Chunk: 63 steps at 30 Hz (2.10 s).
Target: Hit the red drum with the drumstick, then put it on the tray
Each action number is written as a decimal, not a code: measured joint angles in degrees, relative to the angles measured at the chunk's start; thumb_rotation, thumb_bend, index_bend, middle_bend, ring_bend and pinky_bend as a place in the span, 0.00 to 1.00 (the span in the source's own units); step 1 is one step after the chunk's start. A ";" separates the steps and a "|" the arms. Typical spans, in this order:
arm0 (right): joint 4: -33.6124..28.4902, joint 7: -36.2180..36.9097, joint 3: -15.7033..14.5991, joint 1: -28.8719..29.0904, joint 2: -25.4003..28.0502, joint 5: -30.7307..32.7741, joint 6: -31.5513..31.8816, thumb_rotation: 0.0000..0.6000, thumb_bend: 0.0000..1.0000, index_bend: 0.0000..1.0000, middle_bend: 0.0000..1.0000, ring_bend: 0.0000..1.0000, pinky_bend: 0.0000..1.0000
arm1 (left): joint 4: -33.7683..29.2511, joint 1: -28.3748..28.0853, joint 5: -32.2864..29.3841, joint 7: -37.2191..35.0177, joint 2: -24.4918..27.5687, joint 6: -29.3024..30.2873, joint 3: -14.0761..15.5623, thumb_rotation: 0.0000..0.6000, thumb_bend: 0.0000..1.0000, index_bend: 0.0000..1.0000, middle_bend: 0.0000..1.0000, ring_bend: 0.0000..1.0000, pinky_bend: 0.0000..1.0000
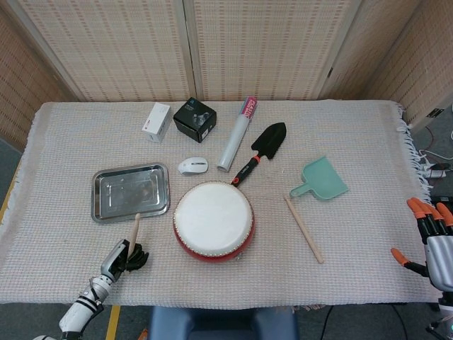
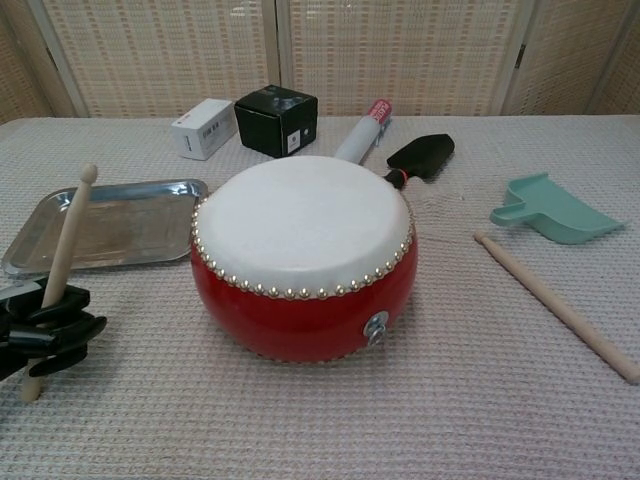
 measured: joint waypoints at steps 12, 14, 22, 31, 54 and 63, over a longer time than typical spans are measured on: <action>-0.17 -0.26 0.07 0.05 0.11 -0.25 0.16 1.00 0.16 0.00 0.07 0.00 0.00 | 0.74 1.12 -0.16 2.47 -0.73 2.89 -1.27 1.00 0.69 1.00 1.00 1.00 1.00; -0.19 -0.21 0.10 0.12 0.17 -0.24 0.03 1.00 0.16 0.00 0.07 0.00 0.00 | 0.25 1.16 -0.08 3.67 -0.17 3.65 -1.74 1.00 0.72 1.00 1.00 1.00 1.00; -0.19 0.22 0.65 0.37 0.76 0.01 0.12 1.00 0.16 0.00 0.07 0.00 0.00 | -2.00 0.03 0.50 14.39 3.43 5.41 -3.87 1.00 0.76 1.00 1.00 1.00 1.00; -0.70 -1.43 2.02 1.13 1.74 0.39 0.49 1.00 0.16 0.00 0.07 0.00 0.00 | -5.08 -2.67 1.65 44.36 6.23 9.24 -7.68 1.00 0.76 1.00 1.00 1.00 1.00; -0.51 -0.14 1.63 1.79 2.92 1.99 -2.16 1.00 0.16 0.00 0.07 0.00 0.00 | -5.11 -18.73 -3.66 110.70 -0.46 2.28 -14.29 1.00 0.75 1.00 1.00 1.00 1.00; 0.02 0.48 1.43 1.50 2.66 2.02 -1.85 1.00 0.16 0.00 0.07 0.00 0.00 | -9.22 -18.36 -10.08 111.40 -0.38 2.75 -16.42 1.00 0.75 1.00 1.00 1.00 1.00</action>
